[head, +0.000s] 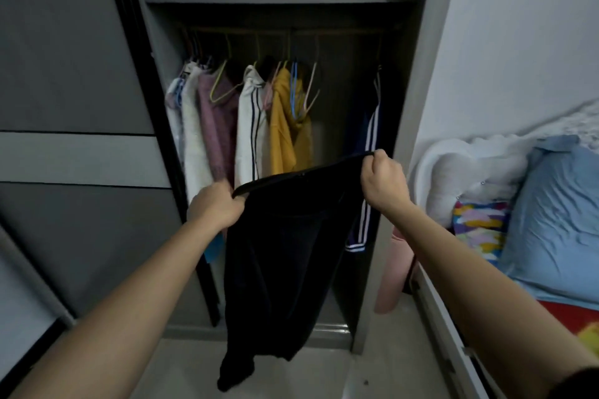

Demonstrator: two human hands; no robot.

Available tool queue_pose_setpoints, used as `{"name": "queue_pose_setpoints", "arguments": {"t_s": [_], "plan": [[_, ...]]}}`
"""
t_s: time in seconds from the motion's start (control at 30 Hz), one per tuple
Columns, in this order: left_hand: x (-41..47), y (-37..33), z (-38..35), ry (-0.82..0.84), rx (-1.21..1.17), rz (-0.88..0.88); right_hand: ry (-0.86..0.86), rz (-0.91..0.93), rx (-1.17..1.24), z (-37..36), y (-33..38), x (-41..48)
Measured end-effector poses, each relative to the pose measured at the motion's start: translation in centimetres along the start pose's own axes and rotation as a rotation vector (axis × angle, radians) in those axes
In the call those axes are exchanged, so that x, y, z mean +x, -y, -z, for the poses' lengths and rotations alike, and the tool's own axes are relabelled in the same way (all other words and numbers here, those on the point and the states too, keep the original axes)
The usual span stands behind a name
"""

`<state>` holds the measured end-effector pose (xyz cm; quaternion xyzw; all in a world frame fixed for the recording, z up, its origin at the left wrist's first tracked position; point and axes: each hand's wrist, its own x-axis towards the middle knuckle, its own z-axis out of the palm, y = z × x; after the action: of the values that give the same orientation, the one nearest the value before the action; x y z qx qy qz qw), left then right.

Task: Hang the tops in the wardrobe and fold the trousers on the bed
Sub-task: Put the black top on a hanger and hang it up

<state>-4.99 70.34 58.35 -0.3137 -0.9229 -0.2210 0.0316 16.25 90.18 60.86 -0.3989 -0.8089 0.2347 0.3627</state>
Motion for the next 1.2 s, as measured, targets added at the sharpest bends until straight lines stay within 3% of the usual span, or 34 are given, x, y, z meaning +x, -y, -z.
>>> {"name": "queue_pose_setpoints", "arguments": {"t_s": [0.07, 0.17, 0.33, 0.4, 0.47, 0.57, 0.63, 0.8, 0.9, 0.97, 1.03, 1.1, 1.2], "plan": [[1.3, 2.0, -0.3, 0.074, -0.261, 0.158, 0.016, 0.031, 0.04, -1.7, 2.1, 0.7], [3.6, 3.9, -1.4, 0.007, -0.631, 0.293, 0.108, 0.096, 0.091, -3.9, 4.2, 2.0], [8.3, 3.4, -2.2, -0.098, -0.762, 0.243, 0.385, 0.203, -0.066, -7.9, 4.1, 5.3], [10.5, 2.4, -2.3, -0.024, -0.732, 0.154, 0.365, 0.239, -0.221, -9.7, 3.5, 7.2], [13.1, 1.6, -2.1, 0.032, -0.557, 0.039, 0.267, 0.238, -0.289, -11.5, 3.0, 9.6], [17.7, 1.3, -1.1, 0.095, -0.183, -0.056, 0.121, 0.058, -0.197, -13.4, 2.3, 13.8], [21.3, 1.7, 0.0, 0.117, -0.097, -0.06, 0.071, -0.071, -0.147, -14.3, 1.7, 16.4], [29.0, 2.4, 2.2, -0.224, 0.07, -0.122, 0.068, -0.128, -0.243, -17.3, 1.9, 22.0], [31.0, 1.8, 2.3, -0.19, -0.049, -0.097, 0.185, -0.164, -0.047, -19.5, 3.6, 24.9], [32.2, 1.6, 1.8, -0.148, -0.202, -0.096, 0.079, -0.225, 0.223, -20.6, 4.6, 27.2], [33.2, 1.3, 1.2, -0.132, -0.275, -0.124, -0.125, -0.245, 0.33, -21.6, 5.3, 29.7], [34.0, 1.0, 0.5, -0.113, -0.267, -0.182, -0.223, -0.241, 0.261, -22.6, 6.0, 31.9], [35.8, 1.5, -0.9, -0.115, -0.247, -0.251, -0.176, -0.343, 0.072, -24.2, 6.8, 34.4]]}}
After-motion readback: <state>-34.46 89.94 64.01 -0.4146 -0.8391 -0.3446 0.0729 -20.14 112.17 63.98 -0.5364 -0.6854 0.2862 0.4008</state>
